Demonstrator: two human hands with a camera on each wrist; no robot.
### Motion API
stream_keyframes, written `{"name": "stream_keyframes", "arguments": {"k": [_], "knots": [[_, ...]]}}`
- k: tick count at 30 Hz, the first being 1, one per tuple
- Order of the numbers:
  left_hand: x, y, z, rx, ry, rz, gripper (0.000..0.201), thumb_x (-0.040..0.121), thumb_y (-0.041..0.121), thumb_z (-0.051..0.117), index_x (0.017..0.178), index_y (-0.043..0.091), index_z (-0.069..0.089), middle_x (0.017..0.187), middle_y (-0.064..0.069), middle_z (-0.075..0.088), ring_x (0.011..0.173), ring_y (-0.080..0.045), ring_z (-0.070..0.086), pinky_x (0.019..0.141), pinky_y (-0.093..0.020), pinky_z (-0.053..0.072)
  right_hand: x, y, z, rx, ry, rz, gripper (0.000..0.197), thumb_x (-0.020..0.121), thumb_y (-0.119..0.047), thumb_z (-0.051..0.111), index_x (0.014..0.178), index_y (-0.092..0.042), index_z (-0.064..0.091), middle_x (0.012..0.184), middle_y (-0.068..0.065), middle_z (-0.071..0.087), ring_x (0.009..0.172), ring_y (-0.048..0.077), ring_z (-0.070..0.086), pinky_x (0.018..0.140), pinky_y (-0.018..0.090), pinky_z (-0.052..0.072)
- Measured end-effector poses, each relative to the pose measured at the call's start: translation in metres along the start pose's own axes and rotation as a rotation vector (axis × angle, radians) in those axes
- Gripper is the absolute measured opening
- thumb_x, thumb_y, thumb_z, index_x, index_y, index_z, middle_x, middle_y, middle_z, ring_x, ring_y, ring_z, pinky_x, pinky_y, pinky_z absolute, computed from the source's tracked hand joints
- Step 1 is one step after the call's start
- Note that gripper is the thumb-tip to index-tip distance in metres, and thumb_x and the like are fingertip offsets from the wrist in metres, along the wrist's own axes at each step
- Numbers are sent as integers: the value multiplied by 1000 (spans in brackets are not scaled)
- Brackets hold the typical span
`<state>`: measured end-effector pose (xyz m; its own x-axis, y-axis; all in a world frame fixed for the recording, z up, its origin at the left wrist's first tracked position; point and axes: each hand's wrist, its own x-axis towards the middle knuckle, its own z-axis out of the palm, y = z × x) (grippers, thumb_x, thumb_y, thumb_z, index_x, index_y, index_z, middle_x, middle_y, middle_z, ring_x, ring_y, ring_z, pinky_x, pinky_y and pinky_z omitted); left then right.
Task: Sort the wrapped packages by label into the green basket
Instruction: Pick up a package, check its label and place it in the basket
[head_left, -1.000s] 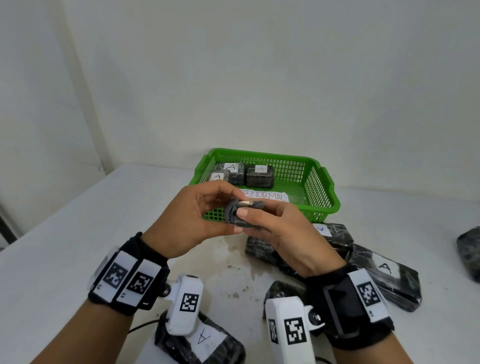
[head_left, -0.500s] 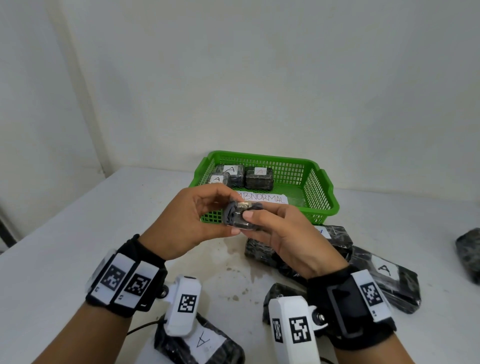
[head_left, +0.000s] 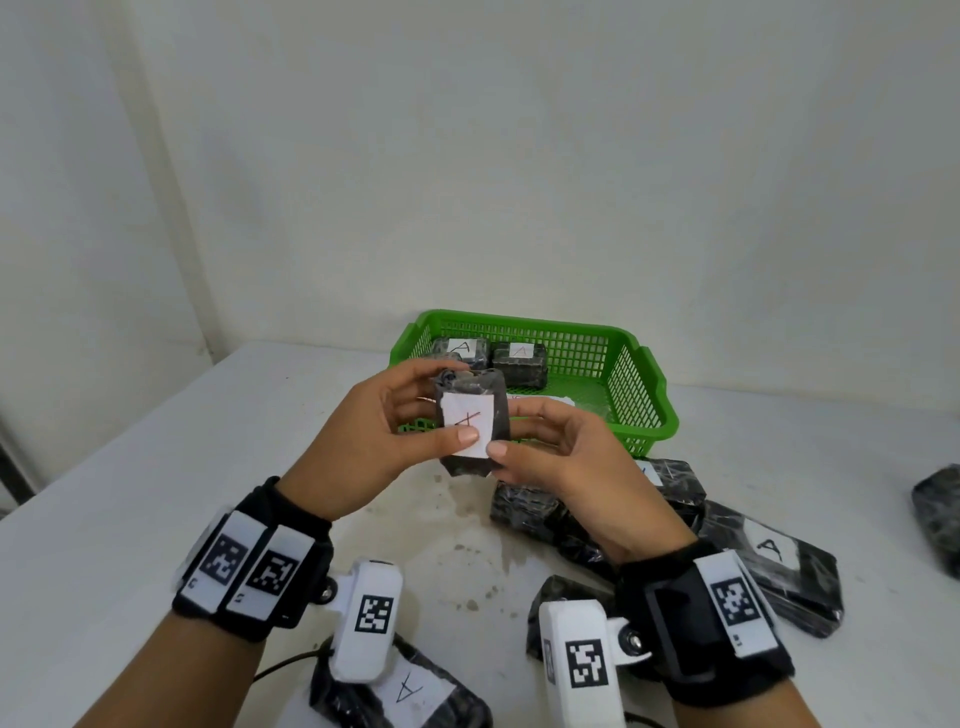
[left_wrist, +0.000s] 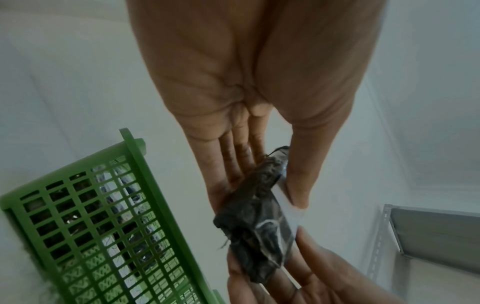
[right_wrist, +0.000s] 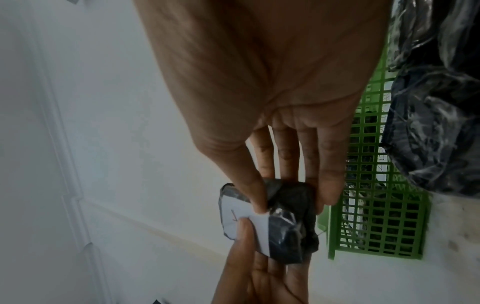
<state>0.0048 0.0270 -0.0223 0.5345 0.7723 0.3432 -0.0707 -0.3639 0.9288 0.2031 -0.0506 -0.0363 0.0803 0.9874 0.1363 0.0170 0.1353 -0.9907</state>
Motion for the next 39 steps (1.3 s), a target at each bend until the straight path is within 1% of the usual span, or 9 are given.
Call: {"name": "stream_keyframes", "arguments": {"k": [5,9,11,13,17,21,25,32,39], "knots": [[0,1,3,-58,22,-33,50,82,14,73,130,17,63,116,-8,74,102,-24,74,74,-38,63,5,4,0,47,45,-13,25,95,-1,70,119,-8,71,107,17,80,95,27,76,78,32,65],[0,0,2,-60,16,-58,48,80,20,72,127,13,65,114,-8,76,103,-28,74,77,-46,62,4,2,1,72,29,-18,28,95,-2,69,120,-14,70,108,14,79,90,24,77,71,32,63],[-1,0,2,-32,-21,-45,48,80,20,73,127,16,67,114,-6,76,103,-26,73,75,-42,62,4,1,2,97,31,-28,27,94,-5,71,120,-14,70,107,12,79,87,20,75,68,30,60],[-2,1,3,19,-56,-37,49,79,22,74,128,21,67,113,-3,76,103,-22,73,72,-34,62,3,0,3,98,30,-36,31,91,-12,74,122,-13,70,107,10,79,89,22,76,69,38,62],[-3,1,5,59,-136,-70,56,82,21,74,136,28,61,118,0,73,103,-19,73,76,-29,60,2,2,4,23,110,-33,31,89,-16,80,119,-16,73,110,13,79,104,38,75,92,64,57],[-2,1,6,19,-136,-146,61,83,13,76,139,26,56,122,-3,71,100,-22,74,75,-34,62,5,2,2,154,216,-25,25,88,-11,80,111,-11,71,110,15,79,103,35,76,89,53,62],[1,-1,7,21,-73,-169,40,87,6,72,125,18,66,112,-5,75,94,-25,76,75,-43,64,6,0,-1,201,218,29,24,90,-5,76,112,-5,64,105,19,79,85,26,74,73,38,65],[11,0,6,65,-89,-224,28,89,5,71,116,10,71,105,-7,78,95,-25,75,83,-50,61,9,-8,-17,66,128,116,27,92,-14,75,119,-15,70,107,14,80,87,22,73,85,43,62],[32,11,-4,208,-119,-209,20,91,23,70,111,24,76,105,5,78,99,-12,73,85,-34,61,21,-10,-33,95,206,114,25,91,-8,76,115,-9,71,113,20,77,97,31,76,87,44,62]]}}
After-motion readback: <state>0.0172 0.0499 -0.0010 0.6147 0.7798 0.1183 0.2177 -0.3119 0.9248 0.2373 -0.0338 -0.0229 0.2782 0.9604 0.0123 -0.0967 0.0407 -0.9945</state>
